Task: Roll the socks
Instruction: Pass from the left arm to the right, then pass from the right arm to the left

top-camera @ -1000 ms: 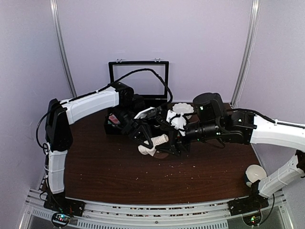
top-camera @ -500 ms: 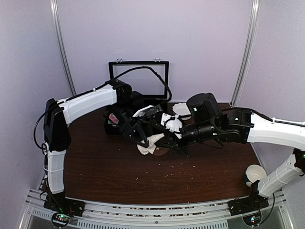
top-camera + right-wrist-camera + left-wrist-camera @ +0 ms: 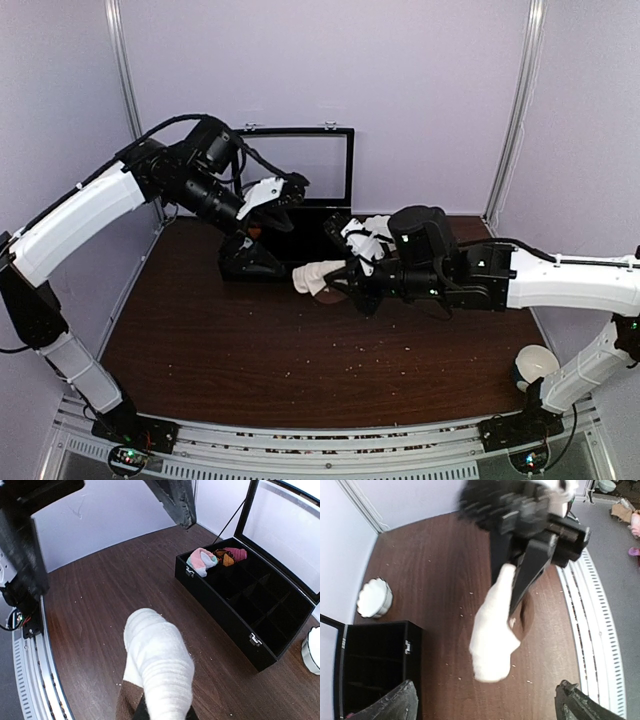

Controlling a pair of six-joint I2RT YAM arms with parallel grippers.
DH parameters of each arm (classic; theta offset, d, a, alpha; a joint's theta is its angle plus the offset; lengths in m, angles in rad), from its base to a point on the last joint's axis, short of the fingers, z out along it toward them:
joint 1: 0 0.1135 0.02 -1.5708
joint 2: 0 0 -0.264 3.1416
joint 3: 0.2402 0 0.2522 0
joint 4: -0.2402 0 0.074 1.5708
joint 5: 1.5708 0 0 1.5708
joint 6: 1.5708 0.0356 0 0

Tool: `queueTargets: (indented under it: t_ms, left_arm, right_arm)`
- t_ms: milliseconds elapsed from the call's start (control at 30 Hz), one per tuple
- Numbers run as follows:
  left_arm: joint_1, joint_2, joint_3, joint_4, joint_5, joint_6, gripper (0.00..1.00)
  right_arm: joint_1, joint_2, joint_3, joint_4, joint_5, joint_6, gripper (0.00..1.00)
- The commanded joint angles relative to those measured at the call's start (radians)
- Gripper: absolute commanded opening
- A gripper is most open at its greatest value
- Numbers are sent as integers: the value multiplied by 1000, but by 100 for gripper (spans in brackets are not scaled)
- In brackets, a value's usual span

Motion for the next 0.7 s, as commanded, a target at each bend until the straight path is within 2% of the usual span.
queueTargets:
  t_ms: [0, 100, 233, 367, 567, 667]
  left_arm:
    - [-75, 24, -66, 113, -159, -16, 98]
    - [-103, 28, -73, 121, -199, 14, 98]
    - [-114, 41, -49, 121, -271, 47, 91]
    - [-120, 41, -69, 130, -331, 81, 79]
    - [-120, 22, -114, 214, -411, 62, 62]
    - [-115, 6, -121, 240, -438, 58, 42]
  right_arm:
    - [-1, 57, 62, 125, 33, 139, 0]
    - [-5, 86, 96, 161, -4, 204, 0]
    - [-41, 101, 88, 231, -88, 320, 0]
    - [-75, 120, 82, 279, -180, 421, 0]
    - [-82, 149, 88, 286, -243, 461, 0]
    - [-83, 148, 71, 291, -255, 472, 0]
